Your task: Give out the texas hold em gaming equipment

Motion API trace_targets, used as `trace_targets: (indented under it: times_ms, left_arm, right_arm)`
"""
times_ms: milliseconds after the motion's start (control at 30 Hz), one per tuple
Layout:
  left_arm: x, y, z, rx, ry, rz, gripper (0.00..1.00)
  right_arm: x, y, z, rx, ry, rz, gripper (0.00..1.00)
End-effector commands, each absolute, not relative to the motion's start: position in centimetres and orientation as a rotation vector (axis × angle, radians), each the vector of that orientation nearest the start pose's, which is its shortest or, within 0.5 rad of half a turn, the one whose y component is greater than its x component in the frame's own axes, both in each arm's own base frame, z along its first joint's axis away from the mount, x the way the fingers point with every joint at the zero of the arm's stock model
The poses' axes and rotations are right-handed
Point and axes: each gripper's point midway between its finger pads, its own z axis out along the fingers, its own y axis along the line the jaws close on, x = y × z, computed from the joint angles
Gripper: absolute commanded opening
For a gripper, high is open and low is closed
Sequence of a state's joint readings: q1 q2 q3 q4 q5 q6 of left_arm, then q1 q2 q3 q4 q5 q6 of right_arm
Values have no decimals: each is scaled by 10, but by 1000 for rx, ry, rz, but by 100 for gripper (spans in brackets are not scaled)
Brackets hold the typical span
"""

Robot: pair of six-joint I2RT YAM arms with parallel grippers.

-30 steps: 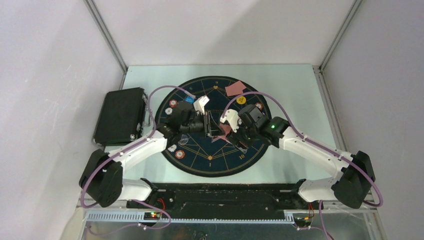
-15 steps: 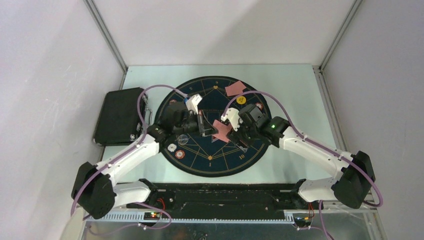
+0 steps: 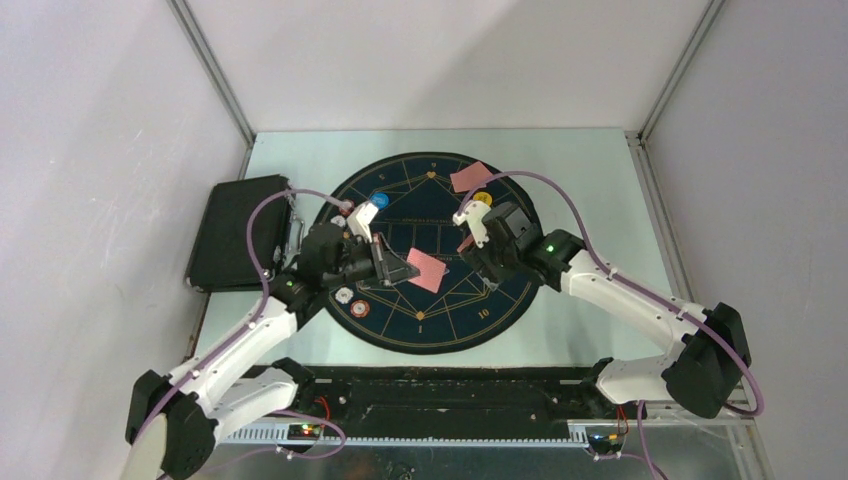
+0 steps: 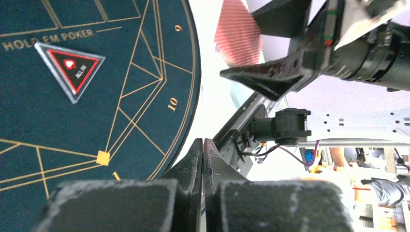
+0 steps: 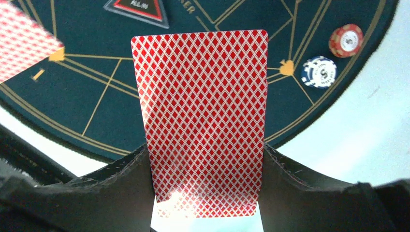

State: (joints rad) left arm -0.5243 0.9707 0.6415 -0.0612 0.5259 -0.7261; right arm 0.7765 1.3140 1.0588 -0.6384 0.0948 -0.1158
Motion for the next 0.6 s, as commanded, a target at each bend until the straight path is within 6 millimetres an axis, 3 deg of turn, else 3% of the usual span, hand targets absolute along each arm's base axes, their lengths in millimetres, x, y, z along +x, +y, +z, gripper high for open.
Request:
trace_targets:
  times_ms: [0,233,567]
  left_arm:
    - [210,-240,197,89,2123,-1291,0]
    - [214,-227,153,-37,2215,-1231,0]
    - [234,-251,154,0,2148,-1365,0]
  right_arm:
    - [275,207,174,-816,2177,118,0]
    - [281,197,180,-733,2158,100,0]
    - [289,186,183,-619,2165,72,0]
